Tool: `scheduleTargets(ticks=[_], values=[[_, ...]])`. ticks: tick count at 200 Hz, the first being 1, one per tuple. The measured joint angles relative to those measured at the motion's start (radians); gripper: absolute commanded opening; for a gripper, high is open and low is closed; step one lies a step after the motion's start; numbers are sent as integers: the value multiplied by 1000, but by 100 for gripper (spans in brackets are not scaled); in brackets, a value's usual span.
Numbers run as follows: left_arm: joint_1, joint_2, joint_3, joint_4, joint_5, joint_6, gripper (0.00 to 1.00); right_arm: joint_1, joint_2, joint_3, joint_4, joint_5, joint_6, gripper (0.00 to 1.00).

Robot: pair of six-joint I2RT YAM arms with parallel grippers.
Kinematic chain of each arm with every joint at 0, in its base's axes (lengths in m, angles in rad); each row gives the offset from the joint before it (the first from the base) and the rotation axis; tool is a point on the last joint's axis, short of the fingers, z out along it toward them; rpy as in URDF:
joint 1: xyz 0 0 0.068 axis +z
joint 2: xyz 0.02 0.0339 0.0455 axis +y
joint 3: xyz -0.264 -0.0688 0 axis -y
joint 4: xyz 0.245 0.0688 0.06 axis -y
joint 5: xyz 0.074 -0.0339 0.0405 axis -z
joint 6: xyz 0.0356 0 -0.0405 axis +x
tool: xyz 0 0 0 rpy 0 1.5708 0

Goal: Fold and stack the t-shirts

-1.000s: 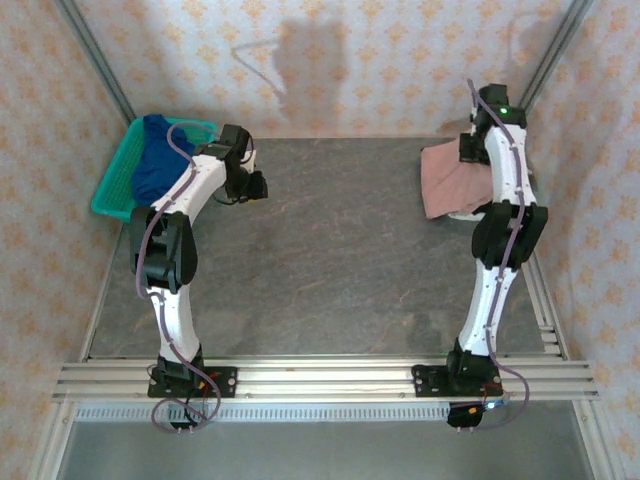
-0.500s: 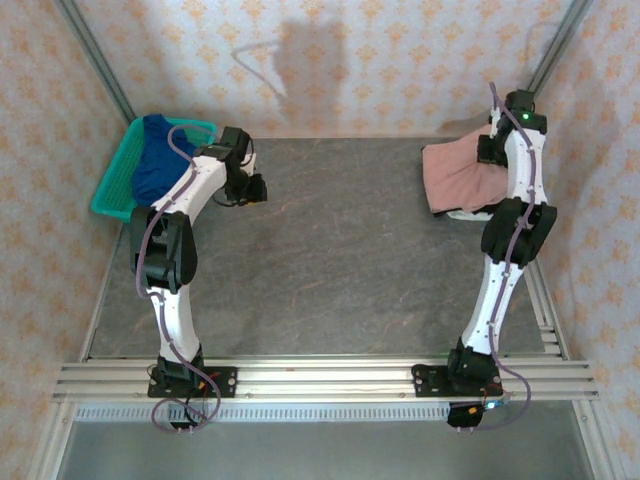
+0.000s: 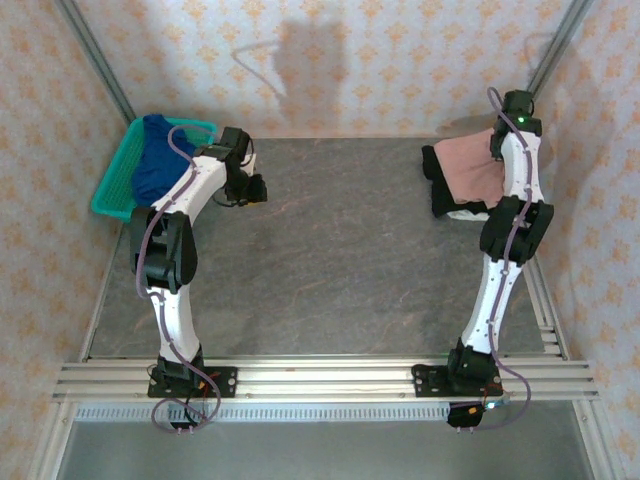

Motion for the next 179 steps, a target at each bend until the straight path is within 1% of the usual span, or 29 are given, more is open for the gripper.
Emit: scheduleTargets(ticks=[15,27,36,58,86,98,110,119,137,158,170,179], values=[[0,0,0,-5,0,6,22,-2,8,5,-3,24,6,47],[0,0,0,-8,0,8,23,-4,15,5,-4,52,21,55],[0,0,0,-10,0,11,23,-6,18,5,-5,76,26,58],[0,0,0,-13,0,18,23,-9,28,35,-24,134,66,62],[0,0,0,-13,0,21,23,-10,10,39,-27,140,122,63],[0,0,0,-13,1,21,23,-8,-14,5,-25,109,159,63],[0,0,0,-13,2,21,23,-8,-67,-81,3,52,199,64],[0,0,0,-13,4,21,23,-7,-117,-164,29,-10,233,64],[0,0,-1,-11,9,20,24,-6,-197,-301,90,-134,307,63],[0,-2,-16,14,31,13,30,-3,-218,-370,158,-235,408,63],[0,-12,-39,32,37,-1,40,-1,-216,-397,180,-258,463,64],[0,-26,-59,45,40,-3,44,1,-212,-416,182,-262,504,65]])
